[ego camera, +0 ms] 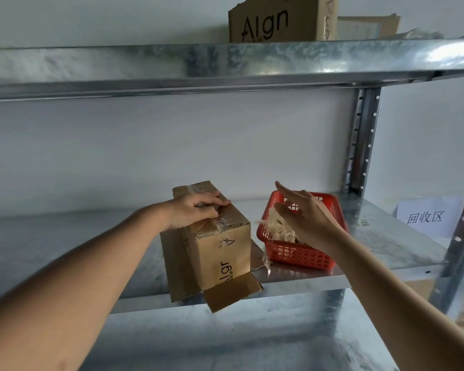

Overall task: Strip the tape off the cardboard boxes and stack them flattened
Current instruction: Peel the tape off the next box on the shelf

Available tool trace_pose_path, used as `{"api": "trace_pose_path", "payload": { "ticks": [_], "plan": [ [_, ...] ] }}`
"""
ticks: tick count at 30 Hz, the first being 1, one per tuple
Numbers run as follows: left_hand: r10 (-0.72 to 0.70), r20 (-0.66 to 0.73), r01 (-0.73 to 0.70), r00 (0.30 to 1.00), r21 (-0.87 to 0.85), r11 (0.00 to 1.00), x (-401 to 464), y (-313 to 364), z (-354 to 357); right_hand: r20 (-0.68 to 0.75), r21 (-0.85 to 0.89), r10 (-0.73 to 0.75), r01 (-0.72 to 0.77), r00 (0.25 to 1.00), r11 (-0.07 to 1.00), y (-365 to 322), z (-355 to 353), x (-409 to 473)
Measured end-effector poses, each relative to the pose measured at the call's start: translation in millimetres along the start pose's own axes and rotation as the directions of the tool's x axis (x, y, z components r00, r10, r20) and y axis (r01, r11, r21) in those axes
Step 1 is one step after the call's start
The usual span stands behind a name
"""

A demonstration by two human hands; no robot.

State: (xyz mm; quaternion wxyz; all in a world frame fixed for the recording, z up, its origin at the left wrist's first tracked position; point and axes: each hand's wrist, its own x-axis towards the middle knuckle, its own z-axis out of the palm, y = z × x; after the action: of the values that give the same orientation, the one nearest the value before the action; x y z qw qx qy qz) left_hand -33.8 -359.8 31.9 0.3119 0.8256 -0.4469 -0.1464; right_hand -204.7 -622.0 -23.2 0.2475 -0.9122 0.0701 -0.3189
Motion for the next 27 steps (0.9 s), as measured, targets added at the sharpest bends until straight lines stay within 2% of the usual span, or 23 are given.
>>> {"api": "trace_pose_path", "payload": {
  "ticks": [6, 13, 17, 20, 25, 27],
  "plan": [
    [-0.010, -0.021, 0.010, 1.000, 0.002, 1.000, -3, 3, 2, -0.084, 0.004, 0.017, -0.016, 0.996, 1.000, -14, -5, 2],
    [0.019, -0.072, -0.019, 0.997, -0.007, 1.000, -6, 1, 6, 0.053, 0.041, -0.272, 0.270, 0.961, 0.962, -69, 17, -4],
    [0.017, -0.138, -0.023, 0.990, -0.038, 0.999, -9, 2, 11, 0.018, 0.004, -0.368, 0.368, 0.930, 0.930, -95, 43, -12],
    [-0.002, -0.167, 0.006, 0.986, 0.029, 1.000, -13, 0, 11, 0.021, 0.028, -0.355, 0.355, 0.935, 0.935, -99, 39, -12],
    [-0.090, -0.161, 0.122, 0.983, 0.206, 0.971, -28, 0, 4, 0.191, 0.064, -0.295, 0.288, 0.936, 0.956, -104, 34, -4],
    [-0.133, -0.144, 0.170, 0.981, 0.292, 0.941, -37, -1, -2, 0.267, 0.132, -0.251, 0.223, 0.931, 0.966, -104, 32, -2]
  ]
}}
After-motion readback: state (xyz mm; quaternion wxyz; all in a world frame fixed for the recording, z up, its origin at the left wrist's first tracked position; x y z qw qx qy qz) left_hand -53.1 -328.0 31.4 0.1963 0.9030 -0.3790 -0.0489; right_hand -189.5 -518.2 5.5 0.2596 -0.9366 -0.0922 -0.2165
